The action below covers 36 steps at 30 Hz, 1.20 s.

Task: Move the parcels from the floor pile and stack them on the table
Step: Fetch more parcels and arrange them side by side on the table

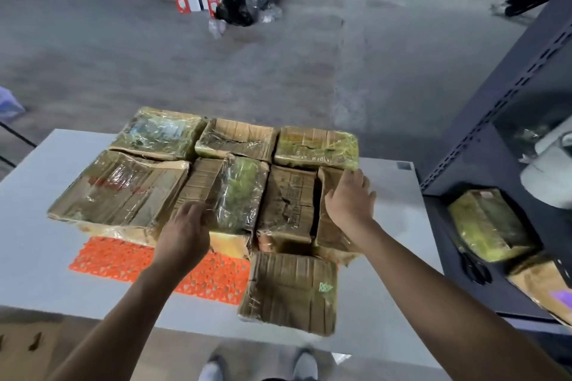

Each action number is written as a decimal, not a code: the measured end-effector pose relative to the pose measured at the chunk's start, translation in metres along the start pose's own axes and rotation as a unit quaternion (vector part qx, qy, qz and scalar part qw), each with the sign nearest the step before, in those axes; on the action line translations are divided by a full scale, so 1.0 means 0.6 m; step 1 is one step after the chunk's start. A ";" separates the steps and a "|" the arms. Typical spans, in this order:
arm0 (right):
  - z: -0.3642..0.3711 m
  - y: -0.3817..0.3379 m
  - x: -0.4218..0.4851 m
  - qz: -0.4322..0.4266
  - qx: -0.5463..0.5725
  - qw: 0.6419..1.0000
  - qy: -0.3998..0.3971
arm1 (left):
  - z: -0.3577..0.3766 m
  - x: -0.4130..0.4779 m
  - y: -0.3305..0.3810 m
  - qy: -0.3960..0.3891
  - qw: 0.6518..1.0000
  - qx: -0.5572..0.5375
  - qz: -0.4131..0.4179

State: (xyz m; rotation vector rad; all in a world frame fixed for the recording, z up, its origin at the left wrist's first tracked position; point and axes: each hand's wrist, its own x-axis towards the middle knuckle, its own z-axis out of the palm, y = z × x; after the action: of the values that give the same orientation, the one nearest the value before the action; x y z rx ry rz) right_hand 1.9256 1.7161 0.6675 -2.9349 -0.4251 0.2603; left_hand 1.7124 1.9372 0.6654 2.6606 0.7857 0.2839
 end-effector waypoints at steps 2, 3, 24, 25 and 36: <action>0.000 -0.015 -0.016 -0.041 -0.014 0.999 0.024 | -0.001 -0.005 -0.027 -0.001 1.000 0.013 -0.001; 0.002 -0.025 -0.024 -0.066 -0.020 0.997 0.037 | 0.001 -0.010 -0.043 -0.009 0.999 0.027 0.014; 0.044 -0.244 -0.194 -0.213 -0.034 0.972 -0.090 | -0.034 -0.041 -0.172 -0.038 0.939 0.116 0.321; 0.042 -0.247 -0.196 -0.211 -0.036 0.973 -0.087 | -0.033 -0.051 -0.175 -0.037 0.938 0.114 0.324; 0.056 -0.299 -0.243 -0.253 -0.106 0.961 0.033 | -0.018 -0.114 -0.202 -0.063 0.947 -0.097 0.300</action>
State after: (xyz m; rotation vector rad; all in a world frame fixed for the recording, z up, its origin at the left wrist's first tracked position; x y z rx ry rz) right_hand 1.7339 1.8473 0.6901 -2.8867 -1.2288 0.0491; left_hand 1.5941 1.9972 0.6222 2.6261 -0.1087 0.3134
